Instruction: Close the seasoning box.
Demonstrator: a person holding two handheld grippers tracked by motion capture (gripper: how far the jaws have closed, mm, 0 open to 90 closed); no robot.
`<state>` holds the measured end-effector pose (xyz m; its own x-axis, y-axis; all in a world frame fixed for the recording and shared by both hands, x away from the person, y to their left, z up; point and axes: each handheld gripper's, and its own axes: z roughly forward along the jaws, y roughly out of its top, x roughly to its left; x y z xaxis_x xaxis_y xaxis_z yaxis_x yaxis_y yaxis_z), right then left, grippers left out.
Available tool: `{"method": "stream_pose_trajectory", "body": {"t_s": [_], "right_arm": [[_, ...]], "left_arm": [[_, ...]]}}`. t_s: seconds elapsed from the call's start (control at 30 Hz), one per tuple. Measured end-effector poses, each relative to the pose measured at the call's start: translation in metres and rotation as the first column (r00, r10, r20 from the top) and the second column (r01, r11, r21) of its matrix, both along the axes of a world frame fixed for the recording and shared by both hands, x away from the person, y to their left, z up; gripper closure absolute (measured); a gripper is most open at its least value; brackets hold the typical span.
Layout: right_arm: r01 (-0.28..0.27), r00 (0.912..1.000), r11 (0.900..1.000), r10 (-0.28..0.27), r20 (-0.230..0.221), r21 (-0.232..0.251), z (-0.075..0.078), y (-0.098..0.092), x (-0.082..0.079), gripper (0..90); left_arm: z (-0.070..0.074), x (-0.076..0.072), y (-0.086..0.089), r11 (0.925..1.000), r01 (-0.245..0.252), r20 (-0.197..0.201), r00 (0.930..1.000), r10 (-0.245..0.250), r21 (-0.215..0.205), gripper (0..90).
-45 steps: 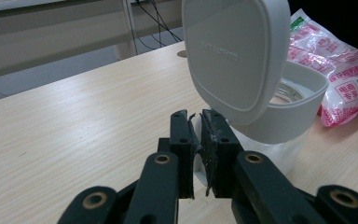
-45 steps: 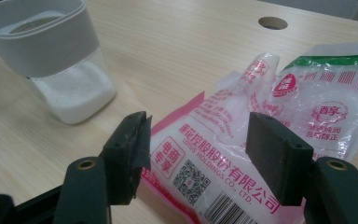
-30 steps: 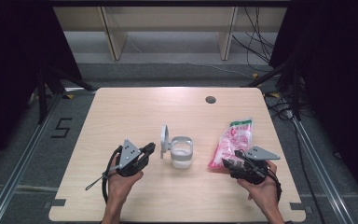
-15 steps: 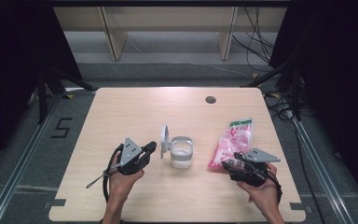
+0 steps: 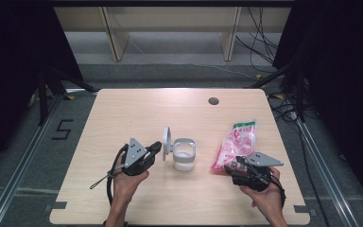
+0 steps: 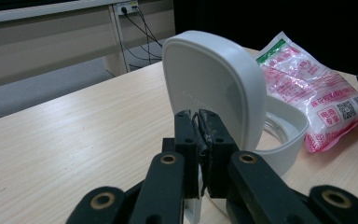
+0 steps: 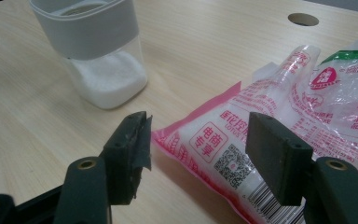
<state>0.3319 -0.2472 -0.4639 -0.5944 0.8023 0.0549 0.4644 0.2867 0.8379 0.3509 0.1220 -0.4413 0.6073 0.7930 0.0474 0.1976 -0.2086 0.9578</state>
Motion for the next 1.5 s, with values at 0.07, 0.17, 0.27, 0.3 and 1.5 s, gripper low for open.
{"method": "stream_pose_trajectory", "body": {"t_s": [0.07, 0.17, 0.27, 0.3, 1.5], "right_arm": [[-0.017, 0.9996, 1.0, 0.017, 0.022, -0.018, 0.0, -0.001, 0.001, 39.8], [-0.008, 0.9999, 1.0, 0.008, 0.013, -0.023, 0.0, -0.003, 0.0, 39.8], [-0.017, 0.9998, 1.0, 0.017, 0.013, -0.019, 0.0, -0.002, -0.001, 39.7], [-0.002, 1.0, 1.0, 0.002, 0.007, -0.011, 0.0, -0.002, -0.002, 39.7], [-0.016, 0.9999, 1.0, 0.016, 0.002, -0.008, -0.003, -0.002, -0.006, 39.6]], "left_arm": [[0.0, 0.001, -0.003, 1.0, 0.007, 0.004, 1.0, -0.007, -0.003, 85.7], [0.0, 0.002, -0.004, 1.0, 0.009, 0.006, 0.9999, -0.009, -0.001, 85.7], [0.0, 0.001, -0.006, 0.9999, 0.013, 0.007, 0.9999, -0.013, 0.005, 86.1], [0.0, 0.002, -0.007, 0.9999, 0.015, 0.01, 0.9998, -0.015, 0.006, 86.2], [0.008, 0.003, -0.014, 0.9987, 0.043, 0.05, 0.9977, -0.045, 0.027, 86.2]]}}
